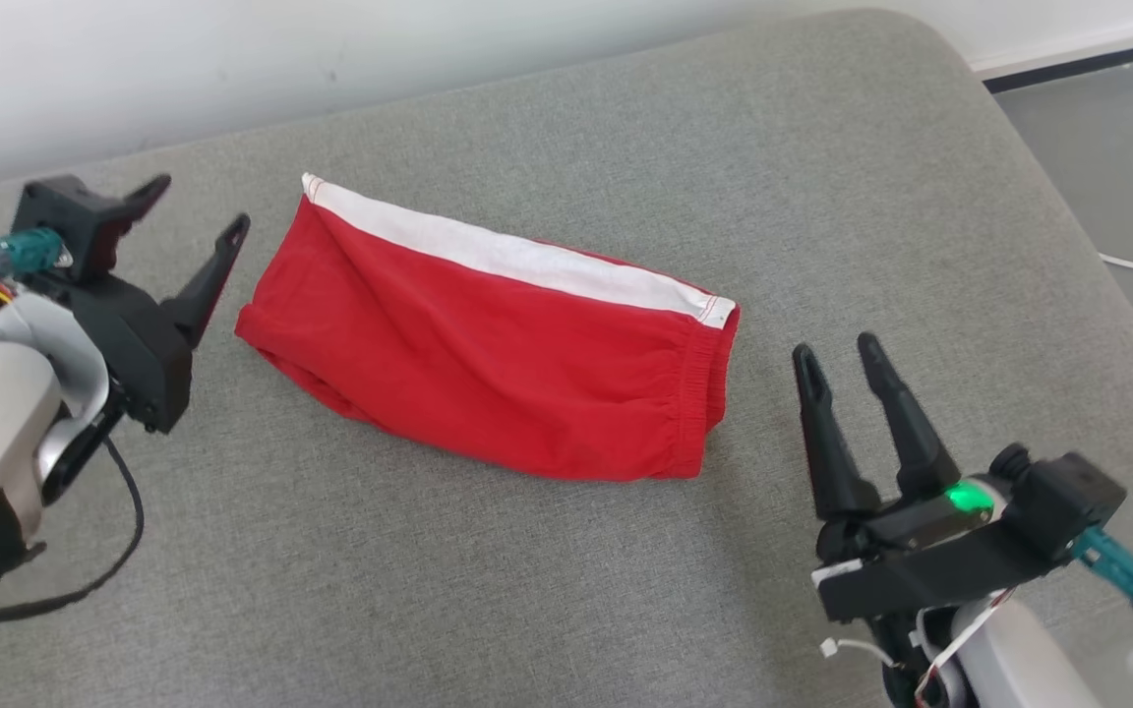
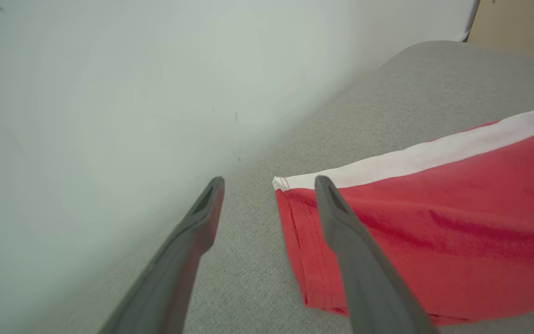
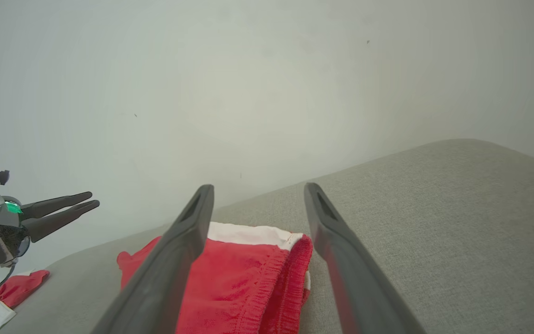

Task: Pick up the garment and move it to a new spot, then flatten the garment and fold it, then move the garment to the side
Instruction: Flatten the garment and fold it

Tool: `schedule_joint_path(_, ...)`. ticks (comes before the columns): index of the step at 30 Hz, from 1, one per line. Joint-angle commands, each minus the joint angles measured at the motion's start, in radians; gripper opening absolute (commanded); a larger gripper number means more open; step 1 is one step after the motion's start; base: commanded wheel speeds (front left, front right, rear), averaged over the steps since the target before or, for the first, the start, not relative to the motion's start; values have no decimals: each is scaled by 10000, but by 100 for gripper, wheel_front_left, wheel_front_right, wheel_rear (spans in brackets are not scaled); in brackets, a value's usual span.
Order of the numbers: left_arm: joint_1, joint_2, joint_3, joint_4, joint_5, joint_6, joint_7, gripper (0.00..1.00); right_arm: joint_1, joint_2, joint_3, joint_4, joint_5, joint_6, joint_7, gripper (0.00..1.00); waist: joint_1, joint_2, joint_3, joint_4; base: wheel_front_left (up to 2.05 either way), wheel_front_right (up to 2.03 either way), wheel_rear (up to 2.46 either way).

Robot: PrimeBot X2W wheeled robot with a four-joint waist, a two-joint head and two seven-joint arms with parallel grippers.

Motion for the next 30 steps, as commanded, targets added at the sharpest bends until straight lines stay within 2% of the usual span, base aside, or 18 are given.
schedule_joint_path(1,191,-43,-18,30,-76,32,58,100,119,132,39,30,-84,-23,-75,100,3,1,-68,-21,0,0,0)
schedule_joint_path(3,352,-69,-61,60,-197,32,298,100,284,373,168,209,-467,-23,-168,100,3,1,-67,-99,0,0,0)
schedule_joint_path(5,470,-63,-106,87,-387,32,836,100,450,913,217,276,-872,-23,-208,100,3,1,22,-268,0,0,0)
schedule_joint_path(7,512,-51,-127,97,-409,32,1101,100,609,1096,186,287,-951,-23,-207,100,3,1,59,-335,0,0,0)
schedule_joint_path(17,791,-37,-168,474,-1029,32,2853,100,715,1432,459,92,-2116,-23,-200,100,3,1,358,-708,0,0,0)
schedule_joint_path(22,795,-68,-177,738,-1178,32,3283,100,761,1582,521,118,-2246,-23,-199,100,3,1,511,-807,0,0,0)
schedule_joint_path(30,912,-309,-58,812,-2071,30,3808,100,728,1669,622,180,-2287,-23,-198,100,3,1,673,-859,0,0,0)
